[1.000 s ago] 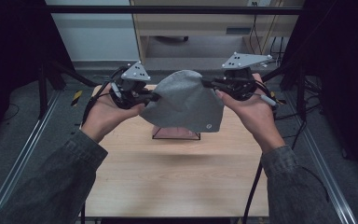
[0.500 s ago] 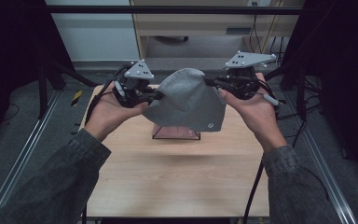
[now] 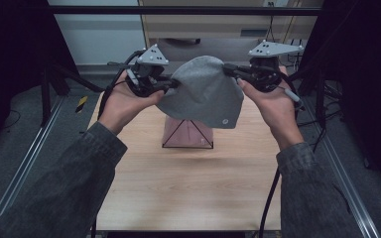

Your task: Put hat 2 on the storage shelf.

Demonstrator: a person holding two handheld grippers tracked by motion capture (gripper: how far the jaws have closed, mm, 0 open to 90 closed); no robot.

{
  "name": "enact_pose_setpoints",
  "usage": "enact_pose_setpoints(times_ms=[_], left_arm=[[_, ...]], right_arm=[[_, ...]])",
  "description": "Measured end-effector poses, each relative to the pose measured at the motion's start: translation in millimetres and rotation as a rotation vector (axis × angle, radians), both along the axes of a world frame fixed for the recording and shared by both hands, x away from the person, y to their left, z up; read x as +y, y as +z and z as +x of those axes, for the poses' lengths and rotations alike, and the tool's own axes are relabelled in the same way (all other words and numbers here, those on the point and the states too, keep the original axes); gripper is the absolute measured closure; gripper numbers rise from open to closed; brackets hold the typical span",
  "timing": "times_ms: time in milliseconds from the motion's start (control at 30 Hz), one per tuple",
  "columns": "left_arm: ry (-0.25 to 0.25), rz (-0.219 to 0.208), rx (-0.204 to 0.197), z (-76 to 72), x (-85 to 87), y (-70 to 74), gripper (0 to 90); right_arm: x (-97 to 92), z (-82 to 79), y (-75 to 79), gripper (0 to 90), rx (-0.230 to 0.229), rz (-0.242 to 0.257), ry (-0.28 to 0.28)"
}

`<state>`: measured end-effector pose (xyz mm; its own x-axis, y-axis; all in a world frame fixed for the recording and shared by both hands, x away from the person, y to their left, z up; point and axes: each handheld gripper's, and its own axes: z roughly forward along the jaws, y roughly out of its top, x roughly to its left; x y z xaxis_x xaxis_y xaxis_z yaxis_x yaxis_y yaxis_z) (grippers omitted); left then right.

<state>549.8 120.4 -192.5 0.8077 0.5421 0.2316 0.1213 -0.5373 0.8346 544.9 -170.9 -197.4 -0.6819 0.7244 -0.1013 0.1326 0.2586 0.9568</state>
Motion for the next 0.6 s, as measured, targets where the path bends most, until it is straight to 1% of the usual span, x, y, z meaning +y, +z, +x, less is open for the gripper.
enact_pose_setpoints(times_ms=[100, 233, 300, 400, 433, 500, 533, 600], left_arm=[[0.015, -0.012, -0.012, 8.9, -0.1, 1.0, 87.5], [0.030, 0.001, -0.036, 19.4, -0.5, 0.9, 87.5], [0.031, -0.004, -0.046, 23.4, -2.2, 1.7, 87.5], [0.038, -0.002, -0.071, 29.6, -5.5, 2.7, 87.5], [0.041, -0.013, -0.079, 31.5, -6.4, 1.9, 87.5], [0.042, -0.019, -0.084, 36.3, -7.8, -0.6, 87.5], [0.046, -0.032, -0.082, 38.6, -8.1, -2.0, 87.5], [0.053, -0.044, -0.078, 43.1, -8.2, -4.2, 87.5]], right_arm=[[-0.9, 8.8, 1.2, 89.5, -0.009, 0.019, -0.012], [0.4, 18.2, 0.6, 89.5, -0.018, 0.014, -0.029], [0.2, 22.6, 0.0, 89.5, -0.024, 0.020, -0.035], [-0.6, 29.7, -0.8, 89.5, -0.023, 0.024, -0.050], [-0.7, 32.0, -1.0, 89.5, -0.024, 0.024, -0.056], [-1.2, 36.3, -1.5, 89.5, -0.024, 0.036, -0.064], [-1.4, 38.4, -1.9, 89.5, -0.022, 0.041, -0.071], [-2.1, 42.8, -2.7, 89.5, -0.023, 0.050, -0.077]])
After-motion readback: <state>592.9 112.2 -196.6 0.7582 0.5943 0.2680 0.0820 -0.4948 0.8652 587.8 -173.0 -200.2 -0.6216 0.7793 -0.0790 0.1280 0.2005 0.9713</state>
